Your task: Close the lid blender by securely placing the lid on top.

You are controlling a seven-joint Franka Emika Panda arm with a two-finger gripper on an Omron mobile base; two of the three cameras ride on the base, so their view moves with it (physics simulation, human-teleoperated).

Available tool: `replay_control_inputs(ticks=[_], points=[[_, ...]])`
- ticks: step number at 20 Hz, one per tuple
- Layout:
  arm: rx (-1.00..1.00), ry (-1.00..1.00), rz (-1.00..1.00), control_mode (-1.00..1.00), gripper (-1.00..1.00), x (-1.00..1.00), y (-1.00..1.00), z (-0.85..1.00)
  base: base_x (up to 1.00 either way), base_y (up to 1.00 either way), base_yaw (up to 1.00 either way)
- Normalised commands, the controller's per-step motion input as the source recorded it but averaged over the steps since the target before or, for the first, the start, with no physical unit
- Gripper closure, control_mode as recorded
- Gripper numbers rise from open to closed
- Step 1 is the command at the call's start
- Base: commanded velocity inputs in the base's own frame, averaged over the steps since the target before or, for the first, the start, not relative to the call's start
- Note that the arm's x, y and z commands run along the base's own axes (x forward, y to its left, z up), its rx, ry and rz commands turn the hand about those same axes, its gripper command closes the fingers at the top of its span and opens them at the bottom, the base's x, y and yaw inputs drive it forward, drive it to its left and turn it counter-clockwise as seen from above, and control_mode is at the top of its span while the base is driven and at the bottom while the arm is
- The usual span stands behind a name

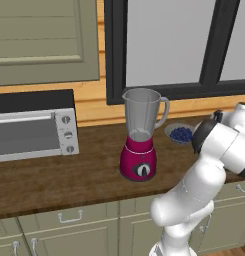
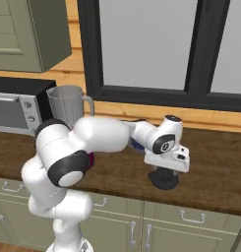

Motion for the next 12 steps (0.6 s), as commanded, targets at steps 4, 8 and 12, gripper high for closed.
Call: replay_control_inputs(ticks=[4,8,12], points=[[0.0,0.0,0.11,-1.0,-1.0,0.11,0.0,-0.32,0.0,0.0,0.0],[0.0,0.0,0.09,-1.0,-1.0,0.1,0.0,-0.27,0.0,0.0,0.0],[0.0,0.0,0.07,-1.0,-1.0,0.11,0.0,-0.24,0.0,0.0,0.0]])
